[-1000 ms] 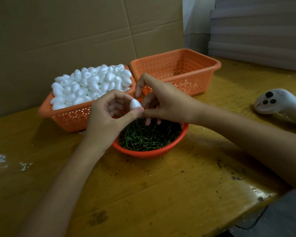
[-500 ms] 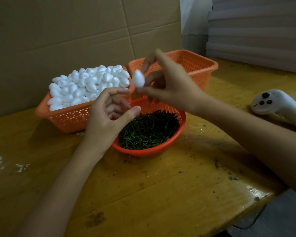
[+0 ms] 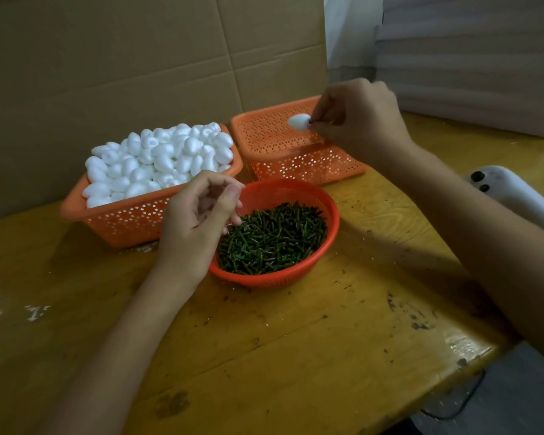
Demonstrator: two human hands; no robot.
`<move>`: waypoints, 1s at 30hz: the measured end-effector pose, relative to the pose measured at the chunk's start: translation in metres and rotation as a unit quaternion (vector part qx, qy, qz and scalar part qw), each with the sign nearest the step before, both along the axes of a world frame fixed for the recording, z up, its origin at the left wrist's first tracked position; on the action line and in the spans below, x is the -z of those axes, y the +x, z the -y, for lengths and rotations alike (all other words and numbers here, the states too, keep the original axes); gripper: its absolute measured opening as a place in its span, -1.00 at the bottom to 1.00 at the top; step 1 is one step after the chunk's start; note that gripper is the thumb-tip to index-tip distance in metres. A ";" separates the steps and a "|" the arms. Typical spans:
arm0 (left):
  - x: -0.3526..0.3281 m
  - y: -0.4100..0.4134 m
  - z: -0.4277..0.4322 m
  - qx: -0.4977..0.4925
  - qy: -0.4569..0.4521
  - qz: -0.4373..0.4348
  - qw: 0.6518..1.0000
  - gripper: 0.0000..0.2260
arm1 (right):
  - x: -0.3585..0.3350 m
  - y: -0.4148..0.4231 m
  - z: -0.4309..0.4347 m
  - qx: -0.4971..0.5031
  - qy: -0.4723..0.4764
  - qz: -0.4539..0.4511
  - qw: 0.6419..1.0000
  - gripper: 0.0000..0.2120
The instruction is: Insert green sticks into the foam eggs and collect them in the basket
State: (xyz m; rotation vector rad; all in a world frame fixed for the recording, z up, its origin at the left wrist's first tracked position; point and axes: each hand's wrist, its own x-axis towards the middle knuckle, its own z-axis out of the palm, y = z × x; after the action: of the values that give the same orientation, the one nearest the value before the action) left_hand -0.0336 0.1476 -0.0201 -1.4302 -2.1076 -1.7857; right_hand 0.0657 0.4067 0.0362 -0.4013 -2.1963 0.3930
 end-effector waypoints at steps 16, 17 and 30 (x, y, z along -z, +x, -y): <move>-0.001 0.002 0.000 0.009 -0.003 -0.002 1.000 -0.73 | -0.001 0.001 0.007 0.005 0.007 0.058 0.998 -0.87; -0.001 0.002 0.001 0.006 -0.004 -0.003 1.000 -0.72 | 0.000 0.001 0.007 0.005 0.017 0.063 0.998 -0.87; -0.018 -0.021 0.022 -0.347 -0.035 -0.363 0.864 -0.76 | 0.009 -0.003 0.056 -0.294 0.076 0.143 0.942 -0.80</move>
State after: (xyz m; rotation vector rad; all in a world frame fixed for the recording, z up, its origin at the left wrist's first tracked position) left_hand -0.0542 0.1261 -0.0020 -0.9199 -1.8842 -0.7448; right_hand 0.0628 0.3505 0.0269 0.3209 -2.5902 0.5001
